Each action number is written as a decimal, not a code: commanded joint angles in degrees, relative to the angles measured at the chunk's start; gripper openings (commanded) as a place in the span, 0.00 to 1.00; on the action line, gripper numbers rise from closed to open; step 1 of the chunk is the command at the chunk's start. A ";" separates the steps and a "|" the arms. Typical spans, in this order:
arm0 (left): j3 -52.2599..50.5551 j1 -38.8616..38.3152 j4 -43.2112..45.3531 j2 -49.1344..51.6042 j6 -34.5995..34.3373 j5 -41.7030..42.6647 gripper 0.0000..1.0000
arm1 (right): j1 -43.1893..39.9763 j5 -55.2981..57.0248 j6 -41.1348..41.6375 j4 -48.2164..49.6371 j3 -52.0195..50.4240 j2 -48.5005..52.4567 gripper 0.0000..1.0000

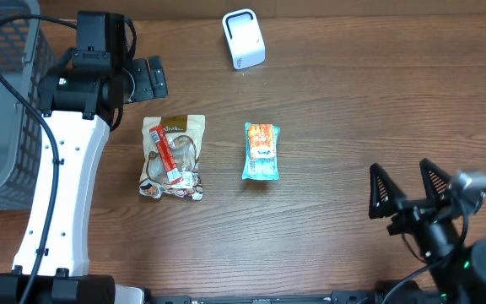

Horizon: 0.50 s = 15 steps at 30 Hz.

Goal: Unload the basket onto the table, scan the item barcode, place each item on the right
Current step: 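Raise the right gripper and move it toward the teal pack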

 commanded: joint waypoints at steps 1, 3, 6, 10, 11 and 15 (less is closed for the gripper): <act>0.74 0.17 0.04 0.11 -0.76 -0.74 1.00 | -0.11 -0.09 0.02 -5.57 9.05 8.11 1.00; 0.74 0.17 0.04 0.11 -0.76 -0.72 1.00 | -0.11 -0.07 -0.15 -9.73 13.64 12.37 1.00; 0.74 0.17 0.04 0.11 -0.76 -0.72 1.00 | -0.11 -0.50 -0.09 -13.35 19.19 17.57 1.00; 0.74 0.17 0.04 0.11 -0.76 -0.72 1.00 | -0.09 -0.57 -3.28 -17.16 21.59 19.78 0.96; 0.74 0.17 0.04 0.11 -0.76 -0.72 1.00 | -0.11 -0.55 -4.50 -17.57 21.62 20.09 0.81; 0.74 0.17 0.07 0.11 -0.76 -0.74 1.00 | -0.11 -0.94 -4.28 -20.85 22.80 23.02 0.54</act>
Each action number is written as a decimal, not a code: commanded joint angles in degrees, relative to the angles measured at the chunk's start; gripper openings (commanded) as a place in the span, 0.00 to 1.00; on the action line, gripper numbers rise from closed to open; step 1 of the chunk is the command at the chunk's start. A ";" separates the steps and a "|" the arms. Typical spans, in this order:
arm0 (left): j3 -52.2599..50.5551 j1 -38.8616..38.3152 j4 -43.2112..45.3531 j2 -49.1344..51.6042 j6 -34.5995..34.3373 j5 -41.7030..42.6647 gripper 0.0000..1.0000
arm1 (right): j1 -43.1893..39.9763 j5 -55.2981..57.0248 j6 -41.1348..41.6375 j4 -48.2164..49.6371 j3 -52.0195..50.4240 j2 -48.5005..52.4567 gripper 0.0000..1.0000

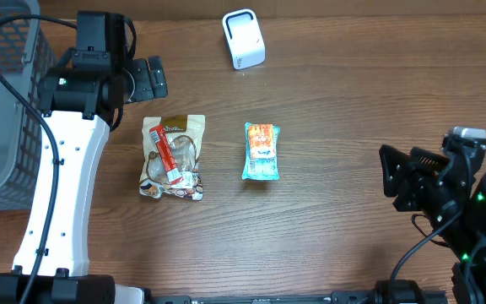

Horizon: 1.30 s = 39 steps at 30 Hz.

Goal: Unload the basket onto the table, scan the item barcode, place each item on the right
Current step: 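Raise the right gripper and move it toward the teal pack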

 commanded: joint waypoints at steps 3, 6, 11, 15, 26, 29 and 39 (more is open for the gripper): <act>0.74 0.17 0.04 0.11 -0.76 -0.72 1.00 | -0.11 -0.74 -1.88 -7.63 7.87 8.61 0.52; 0.74 0.17 0.04 0.11 -0.76 -0.74 1.00 | -0.09 -0.72 -5.11 -16.28 15.76 17.29 0.55; 0.74 0.17 0.04 0.11 -0.76 -0.72 1.00 | -0.04 -2.32 -6.43 -24.96 24.26 29.64 0.66; 0.74 0.17 0.04 0.11 -0.76 -0.72 1.00 | -0.04 -3.96 -6.40 -25.75 23.93 33.29 0.67; 0.74 0.17 0.04 0.11 -0.76 -0.72 1.00 | -0.04 -3.65 -6.47 -26.51 23.89 36.02 0.75; 0.74 0.17 0.04 0.11 -0.76 -0.74 1.00 | 0.07 -3.50 -7.78 -26.56 23.41 36.09 0.75; 0.74 0.17 0.04 0.11 -0.76 -0.72 1.00 | 4.24 -3.50 -8.98 -21.03 15.47 36.28 0.73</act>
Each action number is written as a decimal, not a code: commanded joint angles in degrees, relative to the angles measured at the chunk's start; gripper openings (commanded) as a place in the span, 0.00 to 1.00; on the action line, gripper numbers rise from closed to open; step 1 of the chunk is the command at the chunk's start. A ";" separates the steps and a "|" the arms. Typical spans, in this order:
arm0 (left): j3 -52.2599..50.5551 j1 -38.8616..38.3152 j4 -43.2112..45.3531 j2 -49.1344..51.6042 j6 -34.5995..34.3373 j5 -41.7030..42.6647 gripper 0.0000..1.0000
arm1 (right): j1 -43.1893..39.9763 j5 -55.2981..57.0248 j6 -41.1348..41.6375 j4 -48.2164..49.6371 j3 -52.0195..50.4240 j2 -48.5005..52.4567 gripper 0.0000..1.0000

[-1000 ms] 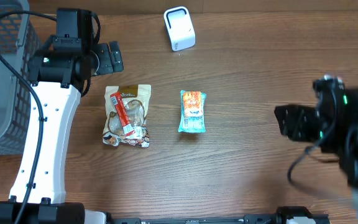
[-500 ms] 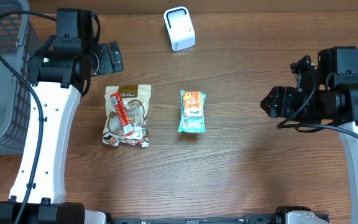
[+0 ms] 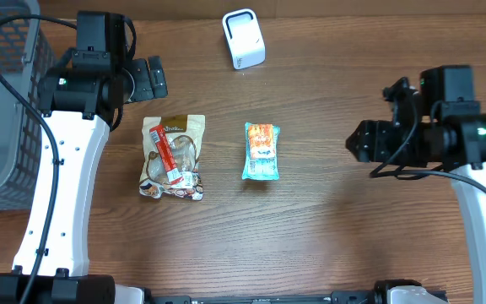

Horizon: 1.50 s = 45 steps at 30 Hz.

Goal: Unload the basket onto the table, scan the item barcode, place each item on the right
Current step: 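Raise the right gripper and move it toward the teal pack, then lower the right gripper and grasp the small orange pack on the teal pack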

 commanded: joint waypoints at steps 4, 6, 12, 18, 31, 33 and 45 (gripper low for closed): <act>0.74 0.17 0.02 0.11 -0.76 -0.52 1.00 | 2.78 -0.28 -0.70 3.76 -5.99 -0.13 0.72; 0.74 0.17 0.02 0.11 -0.76 -0.55 1.00 | 2.97 -0.28 -0.63 4.85 -7.30 -0.13 0.73; 0.74 0.17 0.02 0.11 -0.76 -0.52 1.00 | 2.95 -0.31 -0.50 8.00 -10.29 -0.13 0.72; 0.74 0.17 0.02 0.11 -0.76 -0.52 1.00 | 5.44 -1.88 0.11 10.95 -10.93 -0.07 0.71; 0.74 0.17 0.02 0.11 -0.79 -0.52 1.00 | 19.10 -1.79 3.82 28.00 -10.91 10.36 0.64; 0.74 0.17 0.02 0.11 -0.76 -0.52 1.00 | 19.67 -1.81 4.04 30.21 -10.91 12.35 0.62; 0.74 0.17 0.02 0.11 -0.76 -0.52 1.00 | 20.44 -1.97 7.08 34.73 -10.97 13.81 0.48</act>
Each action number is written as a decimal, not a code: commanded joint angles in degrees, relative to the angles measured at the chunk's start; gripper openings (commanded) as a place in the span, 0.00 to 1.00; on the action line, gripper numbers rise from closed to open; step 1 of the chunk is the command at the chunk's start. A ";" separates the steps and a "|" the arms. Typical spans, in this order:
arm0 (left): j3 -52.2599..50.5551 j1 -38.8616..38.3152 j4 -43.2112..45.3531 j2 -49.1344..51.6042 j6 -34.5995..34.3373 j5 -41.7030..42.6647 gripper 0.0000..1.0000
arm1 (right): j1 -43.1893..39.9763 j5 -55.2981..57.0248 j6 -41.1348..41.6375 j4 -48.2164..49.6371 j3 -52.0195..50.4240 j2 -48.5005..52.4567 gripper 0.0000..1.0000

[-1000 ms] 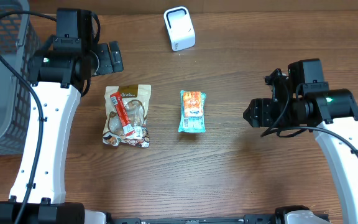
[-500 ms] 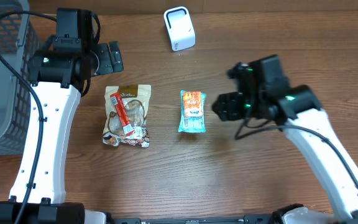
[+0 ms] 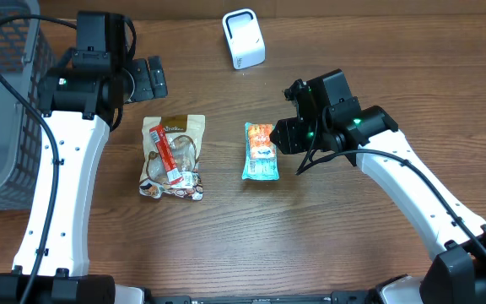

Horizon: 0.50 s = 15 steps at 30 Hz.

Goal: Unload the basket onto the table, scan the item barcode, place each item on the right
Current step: 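Lower the right gripper and grasp the small orange pack on the teal pack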

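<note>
An orange and teal snack packet (image 3: 261,152) lies flat mid-table. Left of it lies a tan pouch (image 3: 173,157) with a red stick pack on top. A white barcode scanner (image 3: 243,38) stands at the back edge. My right gripper (image 3: 283,136) hovers just off the packet's upper right edge, pointing down and left; its fingers look spread, with nothing in them. My left gripper (image 3: 153,78) hangs open above and behind the pouch, holding nothing.
A grey wire basket fills the far left side. Bare wooden table (image 3: 327,245) lies in front of the items and to the right. The left arm's white link stretches along the table's left side.
My right arm has moved left across the table, from about the right third to just beside the snack packet's right edge. The left arm and all items are unchanged.
My right gripper was open low at the front right corner. It then stood a little higher there, then was out over the right part of the table facing left. Now it is next to the snack packet. Nothing has been picked up.
</note>
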 commanded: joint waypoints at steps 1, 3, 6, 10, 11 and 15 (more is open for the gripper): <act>0.74 0.17 0.02 0.09 -0.76 -0.52 1.00 | 0.59 -0.96 1.46 0.72 -0.15 -0.55 0.47; 0.74 0.17 0.02 0.09 -0.76 -0.52 1.00 | 1.38 -1.25 2.16 1.20 -0.13 -0.57 0.42; 0.74 0.17 0.02 0.09 -0.76 -0.52 1.00 | 3.56 1.57 4.76 2.10 0.44 -0.57 0.43; 0.74 0.17 0.02 0.09 -0.76 -0.52 1.00 | 8.37 9.73 7.43 1.81 2.51 -0.57 0.48; 0.74 0.17 0.02 0.09 -0.76 -0.52 1.00 | 10.01 12.57 7.82 1.92 2.97 -0.57 0.49; 0.74 0.17 0.02 0.09 -0.76 -0.52 1.00 | 16.15 24.52 9.03 2.51 3.52 -0.57 0.49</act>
